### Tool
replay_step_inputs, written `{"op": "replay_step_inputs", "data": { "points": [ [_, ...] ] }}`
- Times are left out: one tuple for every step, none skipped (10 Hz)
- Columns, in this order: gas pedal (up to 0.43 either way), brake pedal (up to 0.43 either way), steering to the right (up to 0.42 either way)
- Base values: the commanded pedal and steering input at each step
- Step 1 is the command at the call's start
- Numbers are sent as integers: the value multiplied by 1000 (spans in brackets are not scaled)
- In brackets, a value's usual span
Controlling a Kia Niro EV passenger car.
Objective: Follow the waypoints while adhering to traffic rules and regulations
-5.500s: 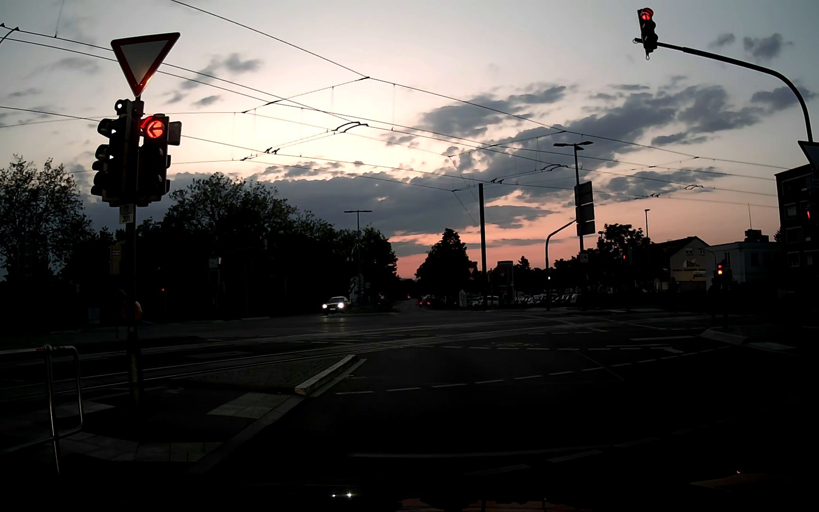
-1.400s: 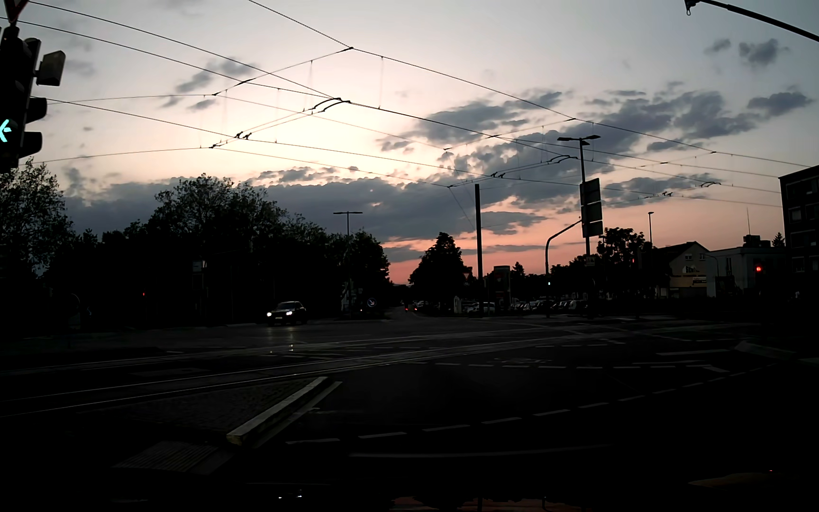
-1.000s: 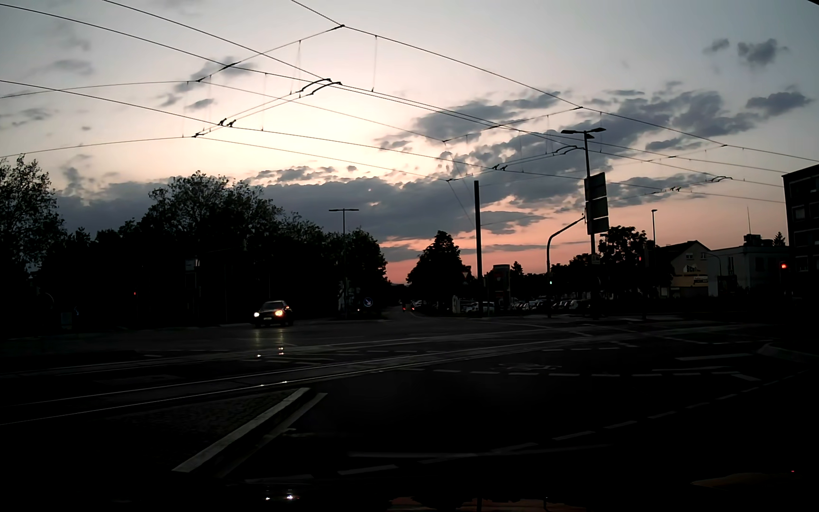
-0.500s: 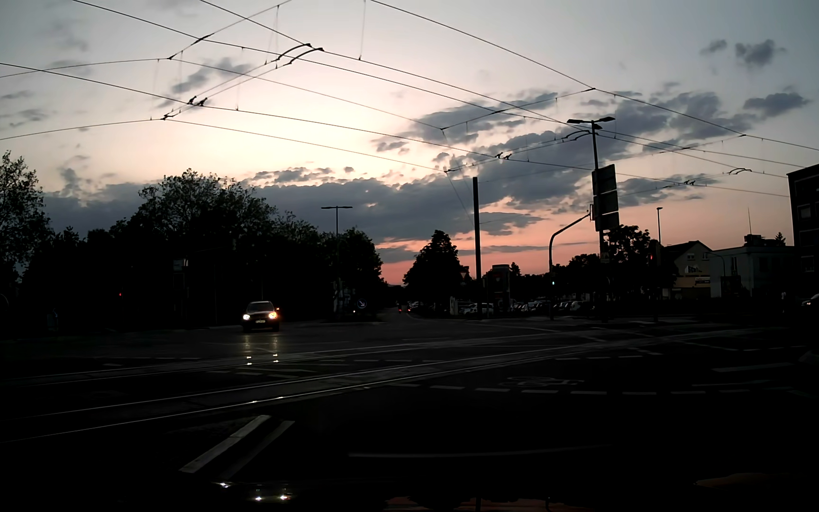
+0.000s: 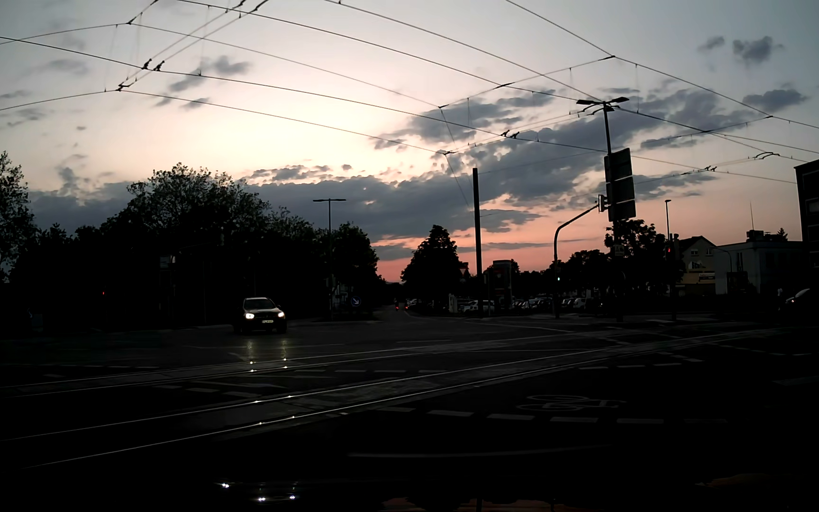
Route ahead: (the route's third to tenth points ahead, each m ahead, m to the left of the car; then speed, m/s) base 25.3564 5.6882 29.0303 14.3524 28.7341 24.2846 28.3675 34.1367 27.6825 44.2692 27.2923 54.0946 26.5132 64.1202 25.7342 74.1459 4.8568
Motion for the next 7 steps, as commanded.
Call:
{"op": "replay_step_inputs", "data": {
  "points": [
    [228, 0, -25],
    [228, 0, -33],
    [228, 0, -47],
    [228, 0, -65],
    [228, 0, -79],
    [228, 0, -99],
    [228, 0, -117]
  ]
}}
